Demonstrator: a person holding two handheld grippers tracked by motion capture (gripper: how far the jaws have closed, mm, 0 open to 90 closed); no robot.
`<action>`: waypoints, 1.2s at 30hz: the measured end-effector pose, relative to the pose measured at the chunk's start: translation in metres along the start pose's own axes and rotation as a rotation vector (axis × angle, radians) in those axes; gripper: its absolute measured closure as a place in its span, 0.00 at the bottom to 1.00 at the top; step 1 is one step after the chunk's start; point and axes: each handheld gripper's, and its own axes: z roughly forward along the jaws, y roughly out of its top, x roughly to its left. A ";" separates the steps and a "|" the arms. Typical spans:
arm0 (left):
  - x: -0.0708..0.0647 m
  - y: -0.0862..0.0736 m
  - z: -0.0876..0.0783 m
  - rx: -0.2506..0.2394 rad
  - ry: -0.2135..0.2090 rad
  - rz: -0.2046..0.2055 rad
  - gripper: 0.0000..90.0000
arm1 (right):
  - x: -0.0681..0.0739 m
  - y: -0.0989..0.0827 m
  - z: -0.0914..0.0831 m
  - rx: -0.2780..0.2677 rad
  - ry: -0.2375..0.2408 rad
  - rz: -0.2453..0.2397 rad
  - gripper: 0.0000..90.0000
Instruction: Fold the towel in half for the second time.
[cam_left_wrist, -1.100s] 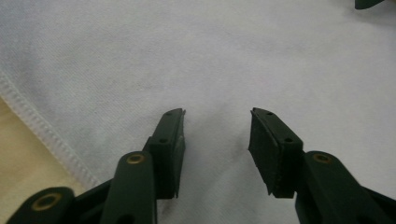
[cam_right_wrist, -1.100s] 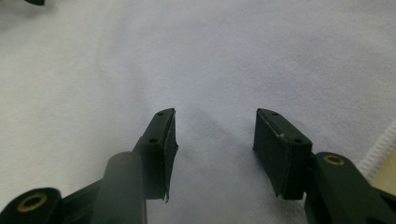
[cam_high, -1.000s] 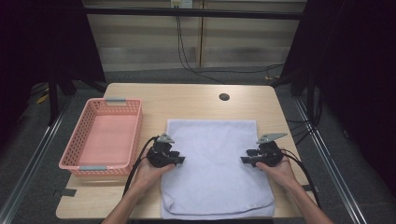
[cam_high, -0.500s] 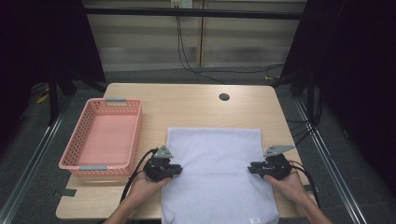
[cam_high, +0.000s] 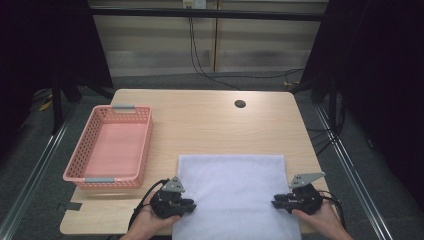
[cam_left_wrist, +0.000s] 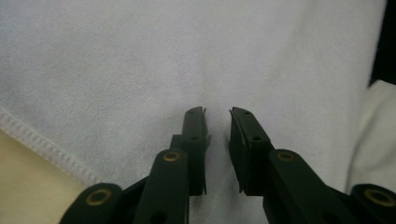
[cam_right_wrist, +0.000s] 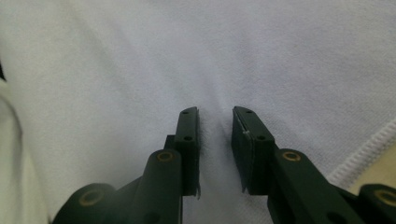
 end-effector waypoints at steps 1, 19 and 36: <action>0.000 0.000 0.000 0.000 0.000 0.000 0.83 | 0.000 0.000 0.000 0.000 0.000 0.000 0.81; 0.080 0.068 0.007 -0.149 0.143 -0.088 0.65 | -0.078 0.050 -0.010 -0.188 -0.184 0.059 0.60; 0.105 0.060 0.017 -0.069 0.260 -0.146 0.46 | -0.110 0.046 0.024 -0.106 -0.152 0.095 0.53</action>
